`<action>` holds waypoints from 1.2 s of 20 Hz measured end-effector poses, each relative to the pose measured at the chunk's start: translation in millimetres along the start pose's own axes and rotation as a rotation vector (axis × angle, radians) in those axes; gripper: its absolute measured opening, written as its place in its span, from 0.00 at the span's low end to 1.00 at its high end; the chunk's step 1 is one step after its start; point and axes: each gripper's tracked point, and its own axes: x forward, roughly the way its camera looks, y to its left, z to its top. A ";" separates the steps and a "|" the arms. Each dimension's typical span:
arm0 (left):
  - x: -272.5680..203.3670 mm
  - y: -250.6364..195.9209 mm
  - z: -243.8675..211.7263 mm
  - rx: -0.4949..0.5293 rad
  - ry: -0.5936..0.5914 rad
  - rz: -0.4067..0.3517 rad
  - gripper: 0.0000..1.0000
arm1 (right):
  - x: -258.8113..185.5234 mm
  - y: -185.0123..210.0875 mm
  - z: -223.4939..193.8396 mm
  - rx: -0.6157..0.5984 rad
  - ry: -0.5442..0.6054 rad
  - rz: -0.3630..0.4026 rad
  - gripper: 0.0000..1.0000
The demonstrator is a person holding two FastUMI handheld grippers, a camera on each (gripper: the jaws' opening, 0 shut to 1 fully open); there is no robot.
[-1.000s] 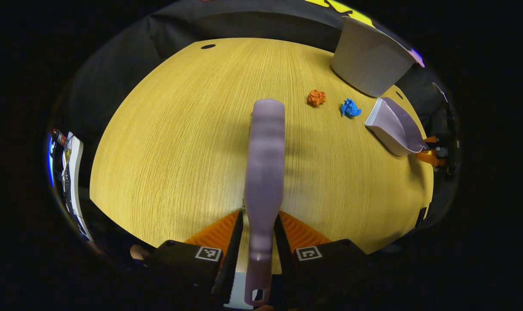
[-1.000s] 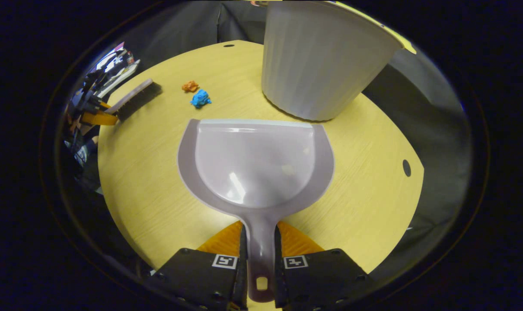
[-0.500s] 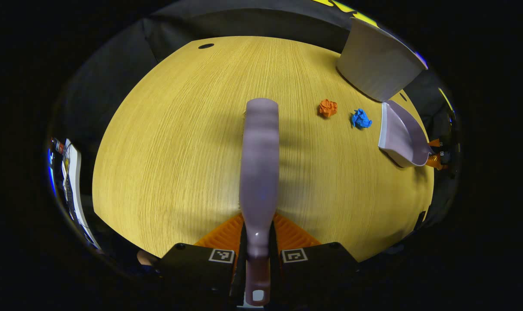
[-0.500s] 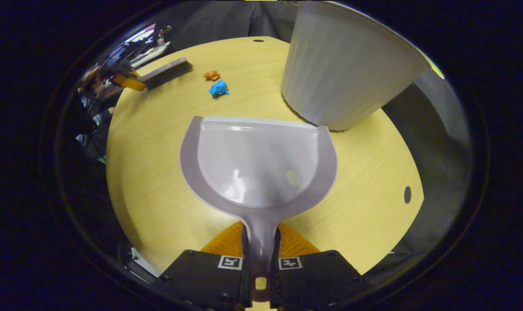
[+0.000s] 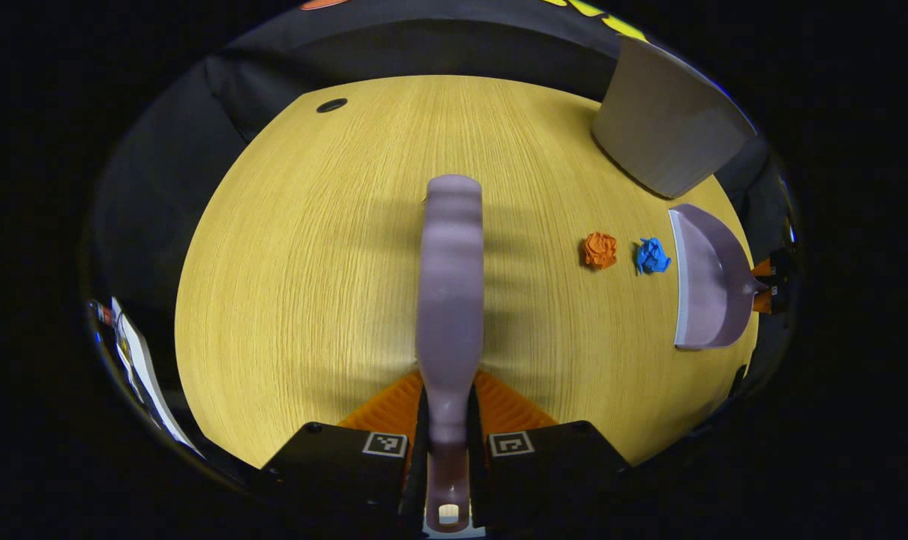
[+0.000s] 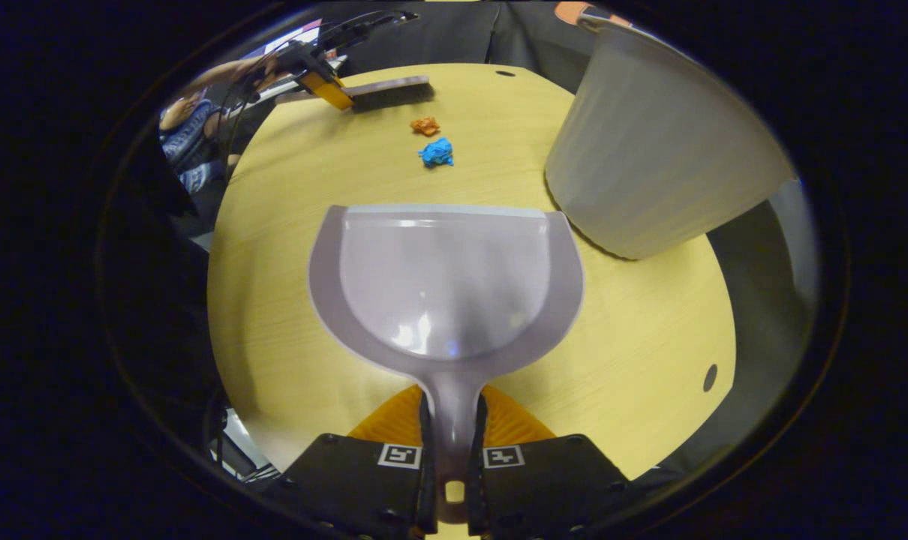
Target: Pick up the small broom and dustpan from the desktop, sweep the trash into the dustpan with the broom, and then empty the trash into the garbage bin.
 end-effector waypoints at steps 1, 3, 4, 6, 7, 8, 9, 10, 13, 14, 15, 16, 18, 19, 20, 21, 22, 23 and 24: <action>-2.0 -2.9 5.6 0.019 0.002 -0.005 0.25 | 0.3 1.0 0.7 0.003 0.005 0.001 0.15; -11.6 -21.2 24.6 0.091 0.010 -0.030 0.25 | 1.0 3.2 2.6 0.012 0.013 0.000 0.15; -16.5 -33.7 32.7 0.120 0.016 -0.051 0.25 | 0.5 3.7 3.7 0.015 0.018 -0.001 0.15; -28.0 -57.8 49.7 0.176 0.029 -0.081 0.25 | -1.8 4.1 5.3 0.008 0.026 -0.009 0.15; -32.8 -68.0 56.1 0.187 0.034 -0.097 0.25 | -2.9 5.2 6.6 0.009 0.029 -0.009 0.15; -38.2 -78.0 62.5 0.197 0.037 -0.111 0.26 | -3.2 6.6 7.3 0.013 0.030 -0.008 0.15; -44.1 -87.9 68.7 0.210 0.041 -0.124 0.26 | -4.2 6.9 8.4 0.016 0.031 -0.007 0.18; -52.1 -100.6 76.7 0.230 0.044 -0.138 0.25 | -3.5 8.5 8.3 0.017 0.032 -0.008 0.15; -77.4 -142.0 99.8 0.274 0.053 -0.183 0.25 | -4.4 9.6 10.7 0.027 0.030 -0.010 0.15; -85.4 -155.8 105.9 0.280 0.056 -0.201 0.25 | -3.7 9.7 10.2 0.030 0.030 -0.011 0.15; -77.6 -172.6 95.3 0.286 0.060 -0.221 0.26 | -2.7 9.2 8.2 0.035 0.029 -0.010 0.15; -68.6 -187.1 97.5 0.299 0.063 -0.253 0.26 | -2.8 9.0 7.6 0.044 0.029 -0.011 0.15; -86.7 -224.8 95.4 0.309 0.070 -0.310 0.26 | -1.9 9.6 6.6 0.059 0.023 -0.009 0.15; -87.2 -234.1 94.6 0.320 0.070 -0.323 0.26 | -1.4 9.8 6.5 0.065 0.020 -0.008 0.15; -87.6 -239.2 93.2 0.333 0.070 -0.327 0.26 | -1.0 10.4 5.8 0.071 0.017 -0.007 0.15; -88.9 -246.0 90.2 0.344 0.074 -0.329 0.25 | -0.8 11.7 4.5 0.088 0.010 -0.004 0.15; -89.8 -248.2 88.5 0.345 0.078 -0.329 0.25 | 0.3 12.1 3.4 0.098 0.004 -0.003 0.15; -91.0 -248.3 87.9 0.339 0.078 -0.314 0.25 | 0.8 12.4 2.3 0.114 -0.001 -0.007 0.15; -91.5 -245.9 88.3 0.330 0.076 -0.305 0.25 | 1.7 12.6 0.6 0.129 -0.004 -0.008 0.15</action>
